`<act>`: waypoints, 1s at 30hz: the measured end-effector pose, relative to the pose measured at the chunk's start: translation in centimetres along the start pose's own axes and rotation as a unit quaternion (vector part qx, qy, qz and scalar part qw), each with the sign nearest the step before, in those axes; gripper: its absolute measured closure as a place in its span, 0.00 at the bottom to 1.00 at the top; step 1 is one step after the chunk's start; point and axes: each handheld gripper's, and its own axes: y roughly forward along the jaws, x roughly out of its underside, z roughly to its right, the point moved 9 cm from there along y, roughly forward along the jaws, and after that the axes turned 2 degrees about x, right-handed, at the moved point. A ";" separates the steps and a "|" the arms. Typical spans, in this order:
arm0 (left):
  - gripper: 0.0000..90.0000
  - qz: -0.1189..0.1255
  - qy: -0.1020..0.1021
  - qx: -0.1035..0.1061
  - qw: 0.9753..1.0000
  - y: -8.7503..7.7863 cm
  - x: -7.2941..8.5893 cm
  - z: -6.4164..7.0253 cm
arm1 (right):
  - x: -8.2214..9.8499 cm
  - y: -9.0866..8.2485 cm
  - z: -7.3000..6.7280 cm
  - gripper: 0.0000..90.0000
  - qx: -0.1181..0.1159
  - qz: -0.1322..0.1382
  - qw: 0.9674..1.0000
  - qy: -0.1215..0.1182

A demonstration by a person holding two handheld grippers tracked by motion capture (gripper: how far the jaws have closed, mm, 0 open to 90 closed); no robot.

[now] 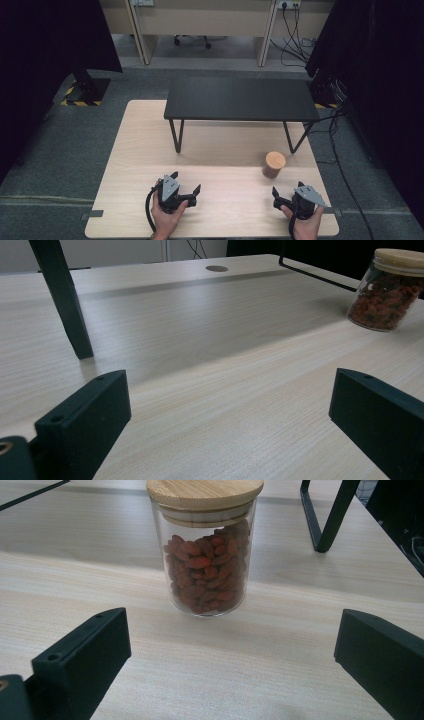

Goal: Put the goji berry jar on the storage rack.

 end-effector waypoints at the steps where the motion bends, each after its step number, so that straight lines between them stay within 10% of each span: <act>1: 0.03 0.000 0.000 0.000 1.000 0.0 0.0 0.0 | 0.0 0.0 0.0 0.02 0.000 0.000 1.000 0.000; 30: 0.03 -0.001 -0.001 0.000 1.000 0.0 0.0 0.0 | 0.2 -0.3 0.2 0.02 -0.015 0.002 1.000 -0.006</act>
